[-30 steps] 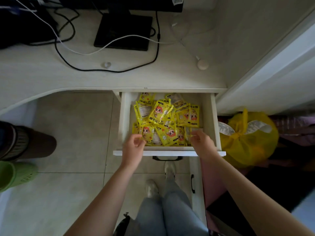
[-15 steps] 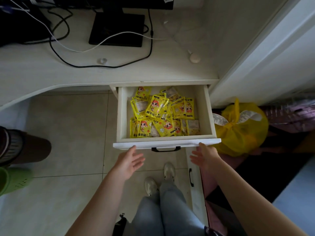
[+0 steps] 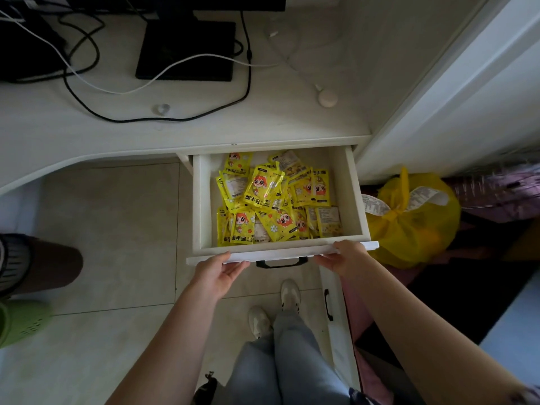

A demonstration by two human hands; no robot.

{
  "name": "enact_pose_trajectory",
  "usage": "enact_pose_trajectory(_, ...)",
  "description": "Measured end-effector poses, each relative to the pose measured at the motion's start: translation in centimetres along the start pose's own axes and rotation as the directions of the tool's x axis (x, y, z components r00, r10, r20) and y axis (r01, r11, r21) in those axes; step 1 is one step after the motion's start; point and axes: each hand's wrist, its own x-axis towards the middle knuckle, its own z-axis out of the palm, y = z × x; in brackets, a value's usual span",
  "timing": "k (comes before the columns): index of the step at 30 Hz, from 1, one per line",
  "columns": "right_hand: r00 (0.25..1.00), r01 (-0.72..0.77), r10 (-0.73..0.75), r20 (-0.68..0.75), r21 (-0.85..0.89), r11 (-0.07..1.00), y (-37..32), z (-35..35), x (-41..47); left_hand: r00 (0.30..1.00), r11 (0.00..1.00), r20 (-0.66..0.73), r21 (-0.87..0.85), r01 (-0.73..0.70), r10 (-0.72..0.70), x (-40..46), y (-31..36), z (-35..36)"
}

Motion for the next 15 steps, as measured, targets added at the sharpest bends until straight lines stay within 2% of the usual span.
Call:
enact_pose_trajectory(5,0.999,-0.033,0.033,-0.044,-0.017,0.999,-0.6,0.7,0.2,0.997,1.0,-0.072,-0.008,-0.027,0.026,0.2,-0.1,0.9)
enact_pose_trajectory(15,1.0,0.011,-0.011,0.0,-0.075,0.997,-5.3,4.2,1.6,0.993,0.995,-0.069,0.038,-0.096,0.098,2.0,3.8,4.4)
